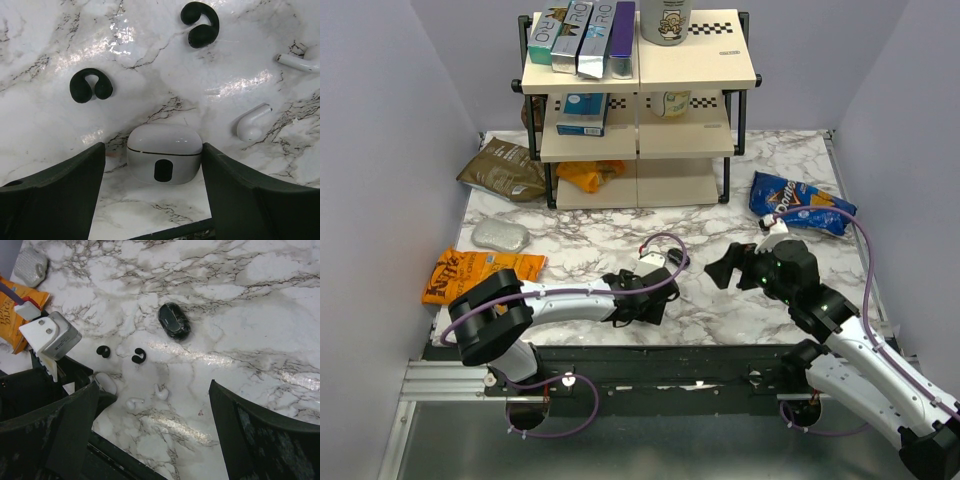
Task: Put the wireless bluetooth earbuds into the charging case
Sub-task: Pick up the charging case at the center of the board.
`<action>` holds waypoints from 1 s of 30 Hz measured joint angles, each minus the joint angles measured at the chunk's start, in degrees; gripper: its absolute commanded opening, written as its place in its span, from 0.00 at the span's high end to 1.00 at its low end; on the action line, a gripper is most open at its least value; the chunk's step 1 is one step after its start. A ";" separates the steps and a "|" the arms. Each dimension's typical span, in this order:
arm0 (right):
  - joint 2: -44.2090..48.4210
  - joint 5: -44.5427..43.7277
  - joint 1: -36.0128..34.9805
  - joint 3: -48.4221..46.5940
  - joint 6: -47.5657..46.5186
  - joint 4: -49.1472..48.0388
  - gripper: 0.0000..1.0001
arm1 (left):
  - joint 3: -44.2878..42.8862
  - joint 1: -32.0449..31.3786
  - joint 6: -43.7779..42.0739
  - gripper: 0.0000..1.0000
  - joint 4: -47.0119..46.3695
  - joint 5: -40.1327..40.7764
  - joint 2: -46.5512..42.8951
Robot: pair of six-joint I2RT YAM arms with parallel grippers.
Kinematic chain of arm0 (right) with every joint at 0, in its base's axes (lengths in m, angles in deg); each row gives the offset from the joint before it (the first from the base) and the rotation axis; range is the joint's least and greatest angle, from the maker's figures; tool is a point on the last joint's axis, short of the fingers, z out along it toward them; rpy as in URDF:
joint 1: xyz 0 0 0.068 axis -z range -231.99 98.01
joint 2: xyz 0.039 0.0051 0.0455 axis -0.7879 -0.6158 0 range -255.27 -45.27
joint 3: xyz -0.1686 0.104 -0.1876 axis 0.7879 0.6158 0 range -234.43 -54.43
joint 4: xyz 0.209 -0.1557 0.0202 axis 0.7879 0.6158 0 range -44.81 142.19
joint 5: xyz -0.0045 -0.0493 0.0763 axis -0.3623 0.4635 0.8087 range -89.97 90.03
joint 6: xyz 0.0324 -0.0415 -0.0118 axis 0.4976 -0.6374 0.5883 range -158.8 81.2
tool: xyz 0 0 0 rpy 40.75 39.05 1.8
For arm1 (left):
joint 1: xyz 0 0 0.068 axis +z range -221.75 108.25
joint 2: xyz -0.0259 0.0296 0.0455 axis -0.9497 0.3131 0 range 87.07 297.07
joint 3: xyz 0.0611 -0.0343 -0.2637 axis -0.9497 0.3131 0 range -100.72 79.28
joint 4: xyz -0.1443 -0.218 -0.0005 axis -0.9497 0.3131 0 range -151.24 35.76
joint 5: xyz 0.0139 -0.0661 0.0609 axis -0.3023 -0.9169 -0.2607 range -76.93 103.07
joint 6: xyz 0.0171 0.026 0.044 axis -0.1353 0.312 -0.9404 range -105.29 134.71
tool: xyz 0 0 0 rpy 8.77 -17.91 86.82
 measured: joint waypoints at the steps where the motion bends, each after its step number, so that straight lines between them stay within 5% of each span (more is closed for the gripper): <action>1: 0.02 0.00 0.00 0.00 0.00 0.07 0.00 | 0.00 0.11 -0.22 0.21 -0.09 -0.02 0.00; 8: 0.02 0.00 0.00 0.22 0.02 0.55 0.00 | 0.70 0.13 -1.27 0.48 -1.73 -0.94 -0.11; 15: 0.04 0.00 0.00 0.28 0.00 0.61 0.00 | 2.47 0.09 -1.79 0.97 -4.94 -1.81 -1.46; 20: -0.24 0.00 0.00 -0.35 -0.04 1.09 0.00 | 5.60 0.07 -1.86 1.00 -6.78 -1.92 -5.95; 30: -6.97 -2.19 -0.55 -16.87 -3.10 3.78 0.08 | 10.16 0.02 -8.63 1.00 -19.02 3.56 -31.45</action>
